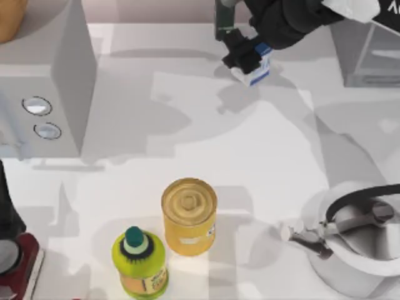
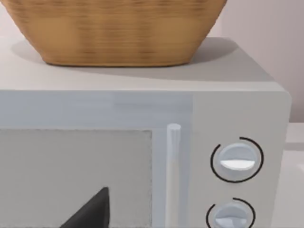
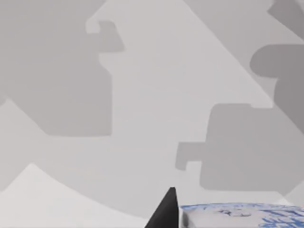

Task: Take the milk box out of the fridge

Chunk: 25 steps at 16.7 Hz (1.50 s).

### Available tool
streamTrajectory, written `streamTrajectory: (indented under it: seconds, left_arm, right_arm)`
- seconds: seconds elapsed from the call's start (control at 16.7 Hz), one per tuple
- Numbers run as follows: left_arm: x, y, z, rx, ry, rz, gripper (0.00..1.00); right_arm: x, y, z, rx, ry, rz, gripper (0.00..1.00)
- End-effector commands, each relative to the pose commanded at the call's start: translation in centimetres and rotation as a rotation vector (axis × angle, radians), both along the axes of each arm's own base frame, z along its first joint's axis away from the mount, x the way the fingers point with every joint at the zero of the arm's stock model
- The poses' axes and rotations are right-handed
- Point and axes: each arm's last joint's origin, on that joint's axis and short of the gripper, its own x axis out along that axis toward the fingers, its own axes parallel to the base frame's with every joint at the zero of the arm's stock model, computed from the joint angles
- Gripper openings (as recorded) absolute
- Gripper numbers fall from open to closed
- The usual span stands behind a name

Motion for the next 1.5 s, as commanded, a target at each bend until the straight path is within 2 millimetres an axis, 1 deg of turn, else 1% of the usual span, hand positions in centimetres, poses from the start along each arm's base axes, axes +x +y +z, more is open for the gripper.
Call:
streamTrajectory:
  seconds: [0.12, 0.24, 0.6, 0.78, 0.96, 1.08, 1.14, 1.38, 1.5]
  left_arm:
    - [0.0, 0.0, 0.0, 0.0, 0.0, 0.0, 1.0]
    - [0.0, 0.0, 0.0, 0.0, 0.0, 0.0, 1.0]
    - [0.0, 0.0, 0.0, 0.0, 0.0, 0.0, 1.0]
    - [0.0, 0.0, 0.0, 0.0, 0.0, 0.0, 1.0]
    - [0.0, 0.0, 0.0, 0.0, 0.0, 0.0, 1.0]
    - [0.0, 0.0, 0.0, 0.0, 0.0, 0.0, 1.0]
    - [0.0, 0.0, 0.0, 0.0, 0.0, 0.0, 1.0]
    - [0.0, 0.0, 0.0, 0.0, 0.0, 0.0, 1.0]
    - [0.0, 0.0, 0.0, 0.0, 0.0, 0.0, 1.0]
  right_arm:
    - [0.8, 1.2, -1.1, -0.012, 0.012, 0.026, 0.0]
    - [1.1, 1.7, -1.5, -0.017, 0.017, 0.038, 0.0]
    - [1.2, 1.5, -1.8, -0.017, 0.023, 0.03, 0.0]
    - [1.7, 2.0, -3.6, -0.016, 0.033, 0.029, 0.0]
    - [2.5, 2.8, -5.9, -0.015, 0.023, 0.032, 0.0]
    - [2.8, 3.3, -7.2, -0.017, 0.019, 0.036, 0.0]
    - [2.8, 3.5, -7.5, -0.017, 0.017, 0.038, 0.0]
    - [2.8, 3.5, -7.5, -0.017, 0.017, 0.038, 0.0]
    - [2.8, 3.5, -7.5, -0.017, 0.017, 0.038, 0.15]
